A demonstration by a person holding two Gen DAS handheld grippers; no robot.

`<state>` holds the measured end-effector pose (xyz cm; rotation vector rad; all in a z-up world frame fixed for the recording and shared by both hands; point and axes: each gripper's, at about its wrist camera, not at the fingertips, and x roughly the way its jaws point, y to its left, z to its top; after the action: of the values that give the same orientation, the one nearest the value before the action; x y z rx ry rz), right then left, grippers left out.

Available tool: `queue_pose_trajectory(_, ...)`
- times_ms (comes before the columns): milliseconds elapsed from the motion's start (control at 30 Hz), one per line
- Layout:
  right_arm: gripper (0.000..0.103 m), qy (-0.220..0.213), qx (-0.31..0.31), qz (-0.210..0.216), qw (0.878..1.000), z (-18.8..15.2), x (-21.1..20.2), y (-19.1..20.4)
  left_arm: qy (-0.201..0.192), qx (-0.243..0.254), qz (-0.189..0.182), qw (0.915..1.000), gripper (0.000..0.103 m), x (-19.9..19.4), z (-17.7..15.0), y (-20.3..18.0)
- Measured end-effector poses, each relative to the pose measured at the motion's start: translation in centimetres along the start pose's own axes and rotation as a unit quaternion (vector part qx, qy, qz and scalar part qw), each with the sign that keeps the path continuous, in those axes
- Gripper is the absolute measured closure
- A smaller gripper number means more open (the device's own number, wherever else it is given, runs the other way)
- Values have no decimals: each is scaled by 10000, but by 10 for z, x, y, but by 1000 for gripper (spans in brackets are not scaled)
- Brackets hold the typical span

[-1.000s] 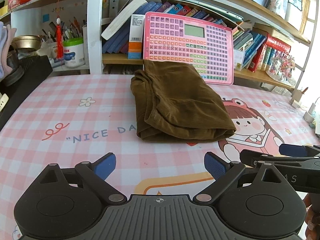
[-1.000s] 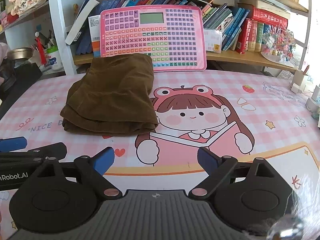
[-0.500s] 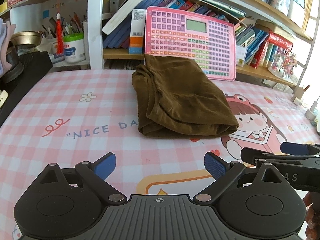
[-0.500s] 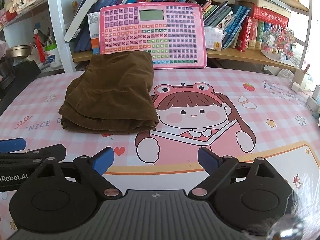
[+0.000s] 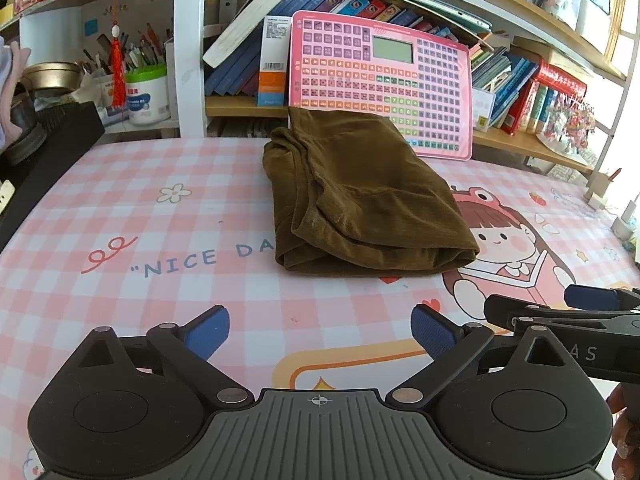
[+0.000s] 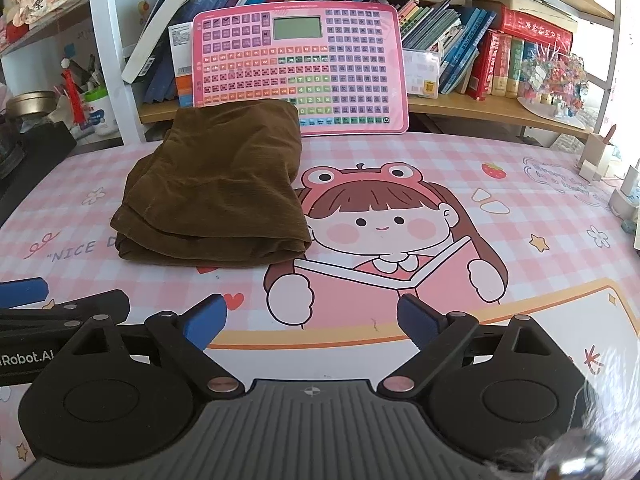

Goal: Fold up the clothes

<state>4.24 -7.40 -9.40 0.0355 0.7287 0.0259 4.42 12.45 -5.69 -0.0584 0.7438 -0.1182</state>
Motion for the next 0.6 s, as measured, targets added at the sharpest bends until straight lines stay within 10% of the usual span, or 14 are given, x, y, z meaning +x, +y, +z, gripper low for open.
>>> queue_pose_trajectory(600, 9, 36, 32, -46, 10000, -3, -1, -2, -50, 13, -264, 9996, 0, -4, -2, -5)
